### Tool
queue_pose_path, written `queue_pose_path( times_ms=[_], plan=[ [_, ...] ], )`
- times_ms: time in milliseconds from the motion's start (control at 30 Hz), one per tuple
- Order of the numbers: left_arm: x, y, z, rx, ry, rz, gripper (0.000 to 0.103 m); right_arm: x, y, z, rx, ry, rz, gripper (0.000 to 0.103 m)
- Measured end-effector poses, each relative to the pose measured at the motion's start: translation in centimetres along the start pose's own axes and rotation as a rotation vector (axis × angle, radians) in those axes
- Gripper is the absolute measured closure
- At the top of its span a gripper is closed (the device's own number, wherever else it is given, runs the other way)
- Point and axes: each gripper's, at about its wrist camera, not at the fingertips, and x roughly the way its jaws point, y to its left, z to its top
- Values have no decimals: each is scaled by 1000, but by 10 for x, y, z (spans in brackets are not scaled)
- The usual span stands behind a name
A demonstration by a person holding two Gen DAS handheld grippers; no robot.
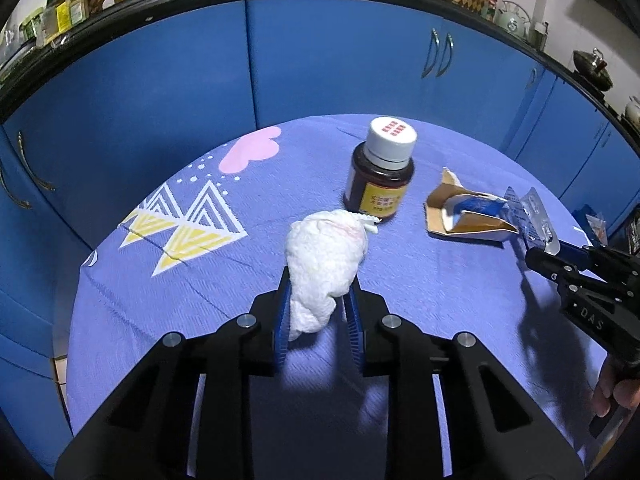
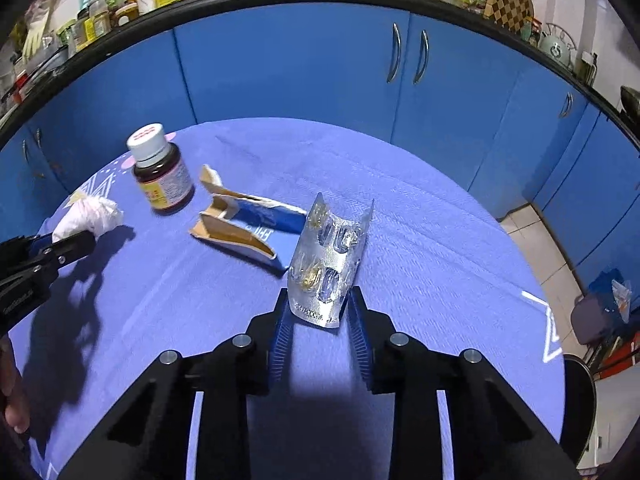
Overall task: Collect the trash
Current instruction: 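Grasp the white tissue with the left tool while the right tool grasps the silver blister pack, then carry the tissue and blister pack over the black bin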
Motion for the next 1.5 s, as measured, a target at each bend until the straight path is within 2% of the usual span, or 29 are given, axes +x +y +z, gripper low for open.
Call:
queue_pose_path(
  times_ms=[467, 1100, 1500],
  plan=[
    [-40, -39, -2, 68, -57, -31, 78, -66, -9, -18, -15, -80, -58, 74],
    [-91, -137, 3, 232, -143, -109, 78, -158, -81, -53, 26, -196, -220, 74],
    [-100, -205, 6, 343, -161, -169, 78, -196, -122, -69, 64, -240, -297, 74]
  ],
)
